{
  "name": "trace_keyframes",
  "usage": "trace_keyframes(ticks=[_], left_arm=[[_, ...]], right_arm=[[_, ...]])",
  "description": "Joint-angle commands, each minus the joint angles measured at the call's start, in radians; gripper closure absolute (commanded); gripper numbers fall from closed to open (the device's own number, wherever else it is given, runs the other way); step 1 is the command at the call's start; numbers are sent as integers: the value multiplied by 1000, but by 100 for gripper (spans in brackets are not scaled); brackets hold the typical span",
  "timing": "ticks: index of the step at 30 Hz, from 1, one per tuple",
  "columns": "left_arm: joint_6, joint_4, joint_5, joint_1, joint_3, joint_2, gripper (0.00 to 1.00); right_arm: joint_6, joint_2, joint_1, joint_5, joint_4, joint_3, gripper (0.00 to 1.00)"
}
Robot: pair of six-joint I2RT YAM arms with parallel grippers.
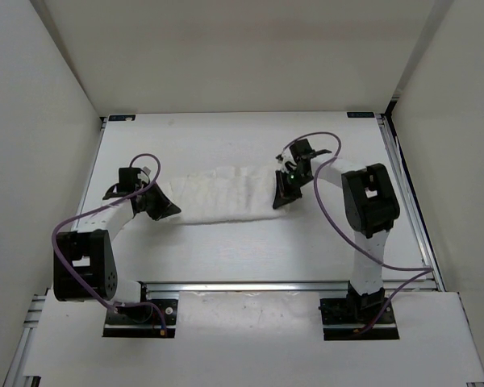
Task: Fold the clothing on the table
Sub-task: Fold the skirt
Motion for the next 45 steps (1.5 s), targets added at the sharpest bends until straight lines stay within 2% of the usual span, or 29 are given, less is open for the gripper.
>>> trace_keyframes(ticks=[1, 5, 8, 10, 14, 15, 21, 27, 31, 34, 36, 40, 45], left_arm=[[-2, 31, 37, 14, 31, 5, 100], [-10, 53, 44, 9, 13, 16, 100], [-10, 88, 54, 8, 5, 31, 98], [-25, 125, 89, -6, 25, 52, 96], [-35, 178, 126, -25, 141, 127, 92], [-22, 183, 117, -78, 189, 137, 91], [36, 183, 103, -185, 427, 362, 83], [140, 79, 62, -230, 612, 523, 81], [174, 60, 54, -235, 625, 566, 75], [186, 89, 39, -230, 597, 565, 73], [196, 103, 31, -236, 591, 559, 61], [246, 51, 16, -247, 639, 588, 52], [261, 11, 16, -249, 660, 623, 51]], right_arm=[[-4, -138, 35, 17, -66, -222, 97], [22, -302, 71, 20, -69, -410, 98], [31, -372, 40, 7, -47, -447, 95], [37, -399, -3, -15, -59, -397, 92], [46, -389, -31, -9, -69, -228, 91], [50, -372, -31, -6, -73, -214, 91], [80, -246, 2, -17, -101, -18, 91], [80, -238, 48, -41, -130, -18, 90], [53, -217, 48, -18, -191, -18, 80], [50, -234, 40, 0, -198, -50, 80], [57, -247, 35, -1, -188, -73, 80], [63, -244, 38, -23, -182, -102, 80], [60, -217, 61, -13, -214, -93, 80]])
